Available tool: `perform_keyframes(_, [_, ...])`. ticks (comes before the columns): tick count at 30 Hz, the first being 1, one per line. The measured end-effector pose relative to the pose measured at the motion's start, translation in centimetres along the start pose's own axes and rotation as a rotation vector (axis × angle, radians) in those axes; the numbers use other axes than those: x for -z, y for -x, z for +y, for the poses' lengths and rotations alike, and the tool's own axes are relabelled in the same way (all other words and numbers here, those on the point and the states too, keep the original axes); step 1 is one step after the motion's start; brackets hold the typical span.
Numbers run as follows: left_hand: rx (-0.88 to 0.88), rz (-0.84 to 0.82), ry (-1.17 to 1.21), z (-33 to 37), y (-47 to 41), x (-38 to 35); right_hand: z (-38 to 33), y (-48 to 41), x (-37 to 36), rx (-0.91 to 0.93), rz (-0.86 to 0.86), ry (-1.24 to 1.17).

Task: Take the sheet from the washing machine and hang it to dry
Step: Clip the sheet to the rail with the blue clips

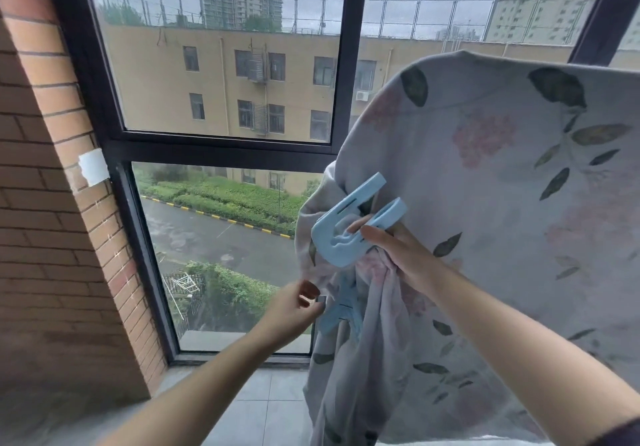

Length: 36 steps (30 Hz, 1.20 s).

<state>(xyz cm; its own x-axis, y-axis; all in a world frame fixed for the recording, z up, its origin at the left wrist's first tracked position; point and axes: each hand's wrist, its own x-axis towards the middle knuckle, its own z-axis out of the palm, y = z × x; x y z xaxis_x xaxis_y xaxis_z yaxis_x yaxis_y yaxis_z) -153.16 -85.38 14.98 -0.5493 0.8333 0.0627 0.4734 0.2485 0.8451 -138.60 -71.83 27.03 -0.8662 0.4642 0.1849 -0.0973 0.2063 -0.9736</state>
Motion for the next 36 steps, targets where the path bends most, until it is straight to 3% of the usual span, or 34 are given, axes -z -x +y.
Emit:
perform_keyframes(7, [0.031, 0.081, -0.271, 1.4, 0.1, -4.5, 0.6, 0.1, 0.1, -0.021, 0.021, -0.024])
perform_keyframes(22, [0.179, 0.123, -0.356, 1.2, 0.5, -5.5, 2.1, 0.9, -0.3, -0.044, 0.096, -0.098])
perform_keyframes(36, [-0.106, 0.147, -0.405, 2.8, 2.1, -0.1, 2.6, 0.9, -0.1, -0.039, 0.099, -0.159])
